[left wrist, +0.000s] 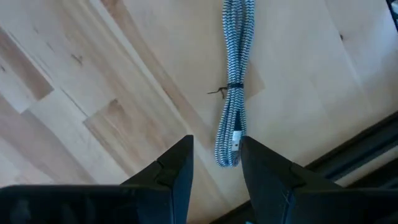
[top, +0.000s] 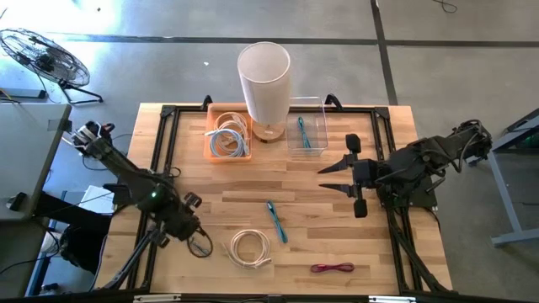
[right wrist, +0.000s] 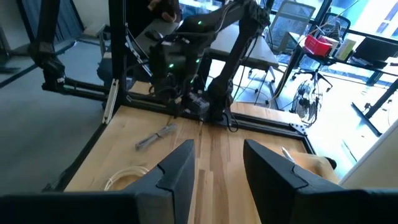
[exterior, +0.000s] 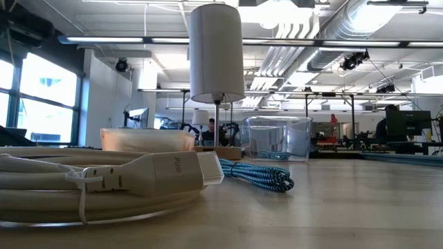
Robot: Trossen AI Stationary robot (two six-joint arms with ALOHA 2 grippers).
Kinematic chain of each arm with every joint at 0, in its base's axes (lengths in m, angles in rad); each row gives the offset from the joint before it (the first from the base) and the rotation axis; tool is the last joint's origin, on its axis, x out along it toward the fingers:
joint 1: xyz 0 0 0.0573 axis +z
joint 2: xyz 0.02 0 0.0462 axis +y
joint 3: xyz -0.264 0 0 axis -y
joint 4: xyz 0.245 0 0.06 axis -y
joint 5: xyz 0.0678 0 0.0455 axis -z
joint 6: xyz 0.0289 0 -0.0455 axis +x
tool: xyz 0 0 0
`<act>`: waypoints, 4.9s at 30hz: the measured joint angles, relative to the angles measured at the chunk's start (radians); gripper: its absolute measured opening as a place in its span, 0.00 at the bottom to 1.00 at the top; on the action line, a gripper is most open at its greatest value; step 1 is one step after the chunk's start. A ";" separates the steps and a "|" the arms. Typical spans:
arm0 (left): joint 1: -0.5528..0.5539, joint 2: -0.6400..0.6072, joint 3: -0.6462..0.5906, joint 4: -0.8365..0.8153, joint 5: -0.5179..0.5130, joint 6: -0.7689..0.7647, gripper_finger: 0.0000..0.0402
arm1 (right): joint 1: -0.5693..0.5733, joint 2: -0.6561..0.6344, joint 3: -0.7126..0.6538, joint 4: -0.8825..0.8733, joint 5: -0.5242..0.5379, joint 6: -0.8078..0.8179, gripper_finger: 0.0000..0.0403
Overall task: Pick & Place USB Port
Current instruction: Put the black and white charger cable into the transparent bin
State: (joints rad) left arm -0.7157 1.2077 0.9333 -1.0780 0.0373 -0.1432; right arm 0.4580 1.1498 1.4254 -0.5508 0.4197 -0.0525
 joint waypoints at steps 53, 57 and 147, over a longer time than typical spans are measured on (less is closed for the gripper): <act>-0.168 0.300 0.000 0.194 -0.099 -0.126 0.32 | 0.167 0.088 -0.002 0.057 -0.214 0.101 0.32; -0.168 0.351 0.000 0.193 -0.073 -0.129 0.32 | 0.167 0.088 -0.002 0.057 -0.213 0.100 0.32; 0.607 0.239 0.509 1.034 0.181 0.567 0.03 | -0.040 0.158 -0.002 0.390 0.048 -0.120 0.48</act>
State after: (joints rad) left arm -0.1085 1.4465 1.4418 -0.0443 0.2188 0.4235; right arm 0.4175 1.3079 1.4239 -0.1610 0.4679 -0.1722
